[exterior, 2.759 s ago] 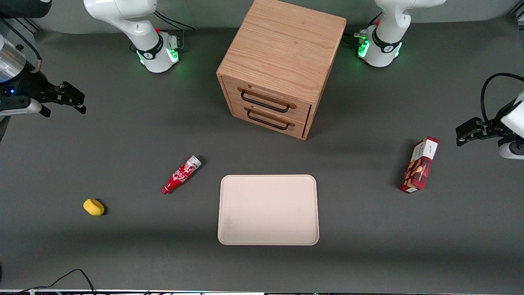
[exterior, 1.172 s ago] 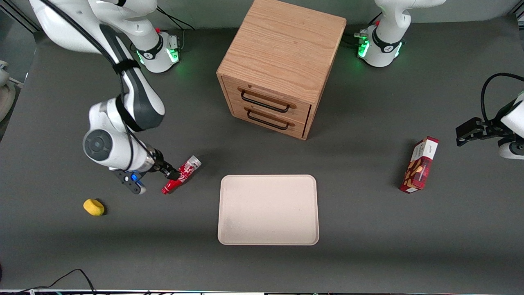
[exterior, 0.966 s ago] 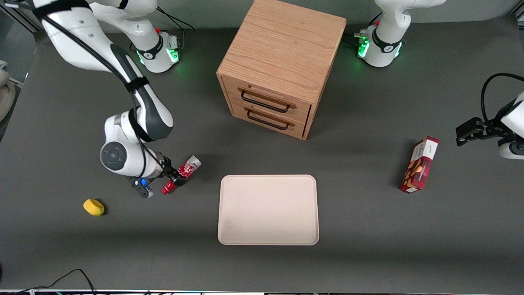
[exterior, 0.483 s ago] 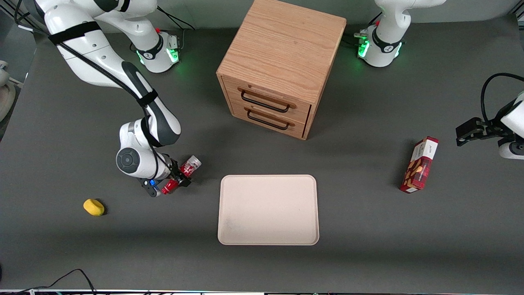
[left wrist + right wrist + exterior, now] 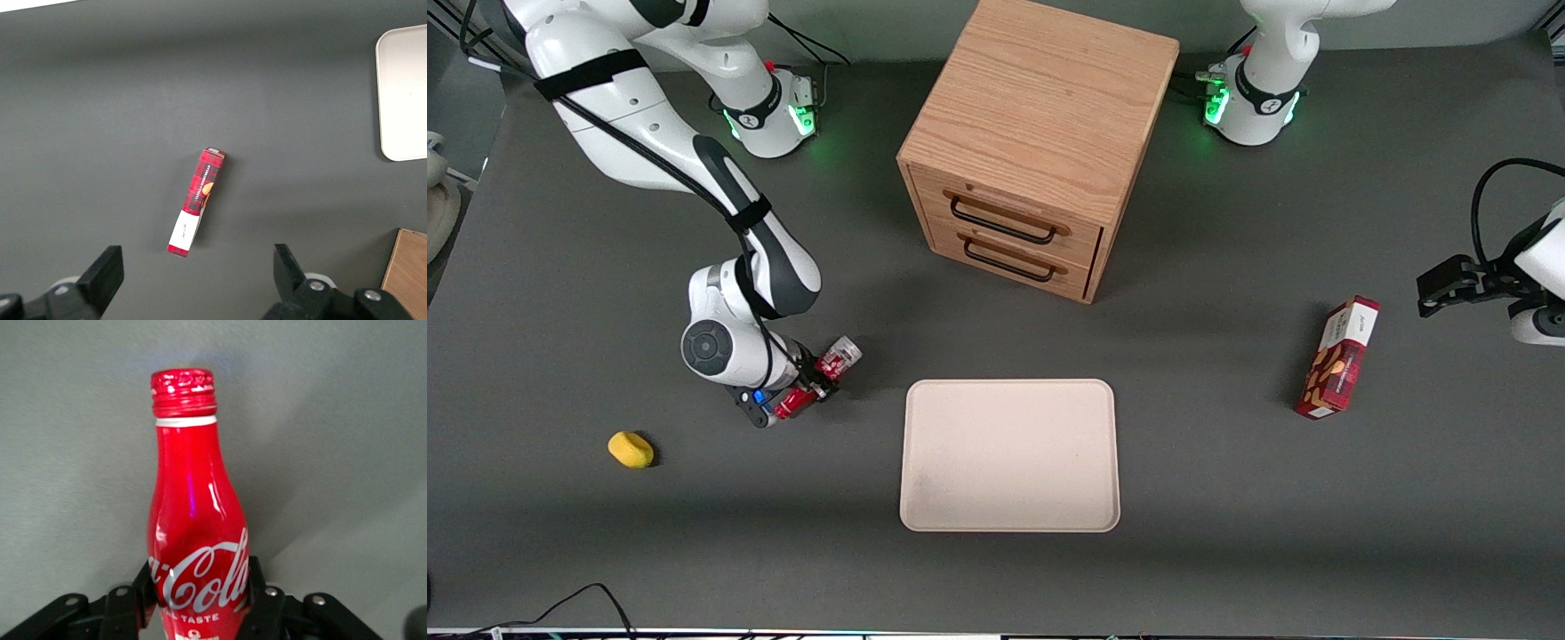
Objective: Place coke bottle on tray
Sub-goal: 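Lift the bottle upright and carry it over the cream tray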
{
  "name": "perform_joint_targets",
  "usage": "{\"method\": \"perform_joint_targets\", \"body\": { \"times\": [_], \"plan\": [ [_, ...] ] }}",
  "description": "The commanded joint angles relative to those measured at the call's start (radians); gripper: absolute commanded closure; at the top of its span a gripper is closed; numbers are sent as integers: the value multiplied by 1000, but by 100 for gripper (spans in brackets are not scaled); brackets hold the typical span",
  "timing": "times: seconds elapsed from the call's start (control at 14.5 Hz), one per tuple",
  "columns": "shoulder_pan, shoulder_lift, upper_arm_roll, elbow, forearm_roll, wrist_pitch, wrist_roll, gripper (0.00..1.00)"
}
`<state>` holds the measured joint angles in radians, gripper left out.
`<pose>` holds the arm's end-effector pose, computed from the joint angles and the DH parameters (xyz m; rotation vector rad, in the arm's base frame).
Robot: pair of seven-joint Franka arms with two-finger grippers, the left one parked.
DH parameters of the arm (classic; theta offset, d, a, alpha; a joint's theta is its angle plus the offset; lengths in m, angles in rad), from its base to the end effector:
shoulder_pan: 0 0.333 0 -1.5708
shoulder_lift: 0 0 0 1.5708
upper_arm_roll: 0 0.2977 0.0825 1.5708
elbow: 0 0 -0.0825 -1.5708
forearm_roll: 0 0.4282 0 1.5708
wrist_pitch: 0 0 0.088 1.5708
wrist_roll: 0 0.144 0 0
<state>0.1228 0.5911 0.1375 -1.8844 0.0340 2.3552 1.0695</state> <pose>0.6127 0.1680 0.0986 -2.8447 1.2931 0.2395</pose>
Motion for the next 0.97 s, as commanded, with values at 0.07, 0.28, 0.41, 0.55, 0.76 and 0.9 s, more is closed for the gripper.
{"method": "perform_joint_targets", "body": {
  "times": [0.07, 0.28, 0.41, 0.55, 0.76, 0.9],
  "plan": [
    [0, -63, 7, 83, -110, -60, -38, 100],
    [4, -21, 22, 296, -117, -187, -179, 100],
    [32, 50, 31, 510, -118, -333, -246, 100],
    [64, 114, 53, 690, -117, -419, -281, 100],
    [67, 223, 126, 830, -114, -399, -573, 100],
    [67, 320, 177, 887, -112, -348, -677, 100]
  ]
}}
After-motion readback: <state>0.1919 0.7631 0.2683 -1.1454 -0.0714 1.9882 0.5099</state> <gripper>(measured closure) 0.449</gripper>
